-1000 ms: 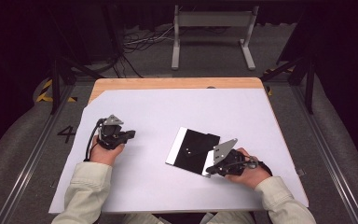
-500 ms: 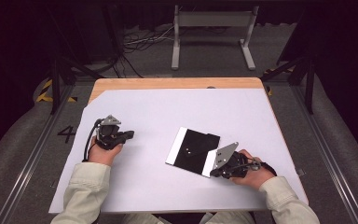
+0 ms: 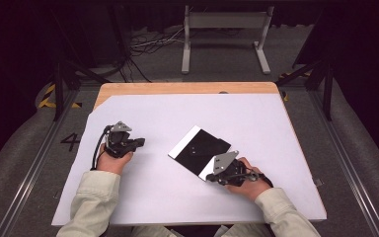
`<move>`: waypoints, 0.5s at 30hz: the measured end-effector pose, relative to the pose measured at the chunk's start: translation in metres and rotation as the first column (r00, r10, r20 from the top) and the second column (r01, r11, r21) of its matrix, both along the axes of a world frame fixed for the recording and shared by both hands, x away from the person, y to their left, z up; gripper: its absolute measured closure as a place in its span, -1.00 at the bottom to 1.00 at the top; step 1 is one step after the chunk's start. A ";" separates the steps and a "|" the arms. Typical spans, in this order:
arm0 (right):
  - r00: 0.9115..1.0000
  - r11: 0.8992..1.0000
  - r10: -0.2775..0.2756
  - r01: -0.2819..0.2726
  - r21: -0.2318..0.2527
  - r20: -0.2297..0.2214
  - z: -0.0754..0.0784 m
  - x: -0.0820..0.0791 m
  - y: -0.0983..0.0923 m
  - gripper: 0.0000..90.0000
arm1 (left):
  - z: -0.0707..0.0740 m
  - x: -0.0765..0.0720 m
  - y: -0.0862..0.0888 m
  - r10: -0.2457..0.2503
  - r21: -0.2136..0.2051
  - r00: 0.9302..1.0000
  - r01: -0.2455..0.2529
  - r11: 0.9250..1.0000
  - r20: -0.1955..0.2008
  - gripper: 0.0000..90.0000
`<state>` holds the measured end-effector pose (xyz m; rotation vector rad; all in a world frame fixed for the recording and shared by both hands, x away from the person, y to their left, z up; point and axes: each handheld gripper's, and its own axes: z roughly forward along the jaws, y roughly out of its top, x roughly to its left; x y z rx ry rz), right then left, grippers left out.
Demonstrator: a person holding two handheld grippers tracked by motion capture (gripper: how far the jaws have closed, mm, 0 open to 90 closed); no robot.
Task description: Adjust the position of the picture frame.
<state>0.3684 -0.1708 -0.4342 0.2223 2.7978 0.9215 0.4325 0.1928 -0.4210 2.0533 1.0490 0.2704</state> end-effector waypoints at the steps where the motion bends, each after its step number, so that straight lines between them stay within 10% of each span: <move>1: 1.000 1.000 -0.025 0.025 0.005 0.011 -0.001 0.001 0.005 1.00 | 0.000 0.000 0.000 -0.002 0.000 1.000 0.002 1.000 0.001 1.00; 6: 0.989 0.993 -0.108 0.112 -0.036 0.099 -0.001 0.010 0.035 1.00 | -0.002 0.000 -0.001 -0.010 0.004 1.000 0.010 1.000 0.002 1.00; 10: 0.988 0.989 -0.149 0.148 0.023 0.033 0.007 0.027 0.023 1.00 | -0.005 0.000 -0.005 -0.023 0.006 1.000 0.023 1.000 -0.009 1.00; 12: 0.969 0.963 -0.246 0.242 0.116 0.020 0.017 0.039 0.001 1.00 | -0.005 0.000 -0.006 -0.030 0.008 1.000 0.031 1.000 -0.006 1.00; 15: 0.903 0.889 -0.429 0.422 0.177 -0.001 0.026 0.060 -0.037 1.00 | -0.006 0.000 -0.006 -0.034 0.010 0.999 0.034 0.999 -0.006 1.00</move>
